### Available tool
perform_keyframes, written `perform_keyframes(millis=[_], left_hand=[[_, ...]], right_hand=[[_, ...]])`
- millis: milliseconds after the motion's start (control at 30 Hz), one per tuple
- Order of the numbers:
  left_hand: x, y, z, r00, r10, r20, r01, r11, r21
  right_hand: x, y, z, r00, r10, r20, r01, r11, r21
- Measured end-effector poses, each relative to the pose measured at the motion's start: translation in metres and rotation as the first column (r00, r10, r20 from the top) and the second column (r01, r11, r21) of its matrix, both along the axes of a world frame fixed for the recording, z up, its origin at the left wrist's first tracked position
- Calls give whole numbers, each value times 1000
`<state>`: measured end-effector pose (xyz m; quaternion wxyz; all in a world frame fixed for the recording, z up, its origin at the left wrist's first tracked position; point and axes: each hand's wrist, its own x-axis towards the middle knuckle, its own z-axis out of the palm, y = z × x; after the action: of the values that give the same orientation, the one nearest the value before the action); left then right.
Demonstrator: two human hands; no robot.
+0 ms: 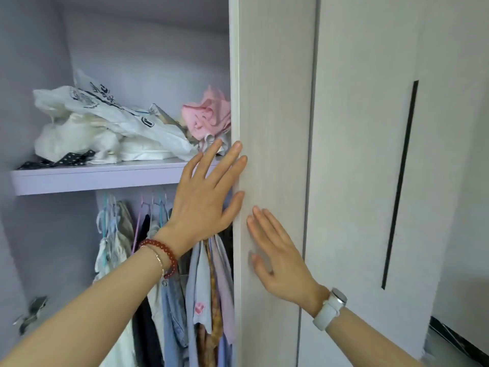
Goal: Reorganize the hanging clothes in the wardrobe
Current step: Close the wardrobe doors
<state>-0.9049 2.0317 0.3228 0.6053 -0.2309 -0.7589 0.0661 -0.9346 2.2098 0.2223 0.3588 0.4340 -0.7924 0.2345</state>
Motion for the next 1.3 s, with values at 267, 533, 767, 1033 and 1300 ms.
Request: perform_keyframes(millis=[267, 533, 767, 1033, 1300], left_hand=[[-34, -83, 1, 818, 494, 295, -507, 861, -38], [-86, -108, 4, 618, 654, 436, -684, 721, -113], [-89, -114, 30, 549, 587, 594, -656, 744, -129], [-14, -129, 30, 724, 468, 506, -617, 769, 170], [149, -165, -6, 657, 697, 289, -754, 608, 247]], right_hand=[[-63, -86, 9, 977, -211, 7, 196, 919, 341], [-95, -126, 23, 948, -317, 35, 275, 868, 414], [-110, -142, 40, 918, -285, 275, 158, 900, 407], [-79, -170, 48, 957, -26, 289, -19, 988, 152], [32, -243, 26, 863, 465, 199, -466, 884, -44]])
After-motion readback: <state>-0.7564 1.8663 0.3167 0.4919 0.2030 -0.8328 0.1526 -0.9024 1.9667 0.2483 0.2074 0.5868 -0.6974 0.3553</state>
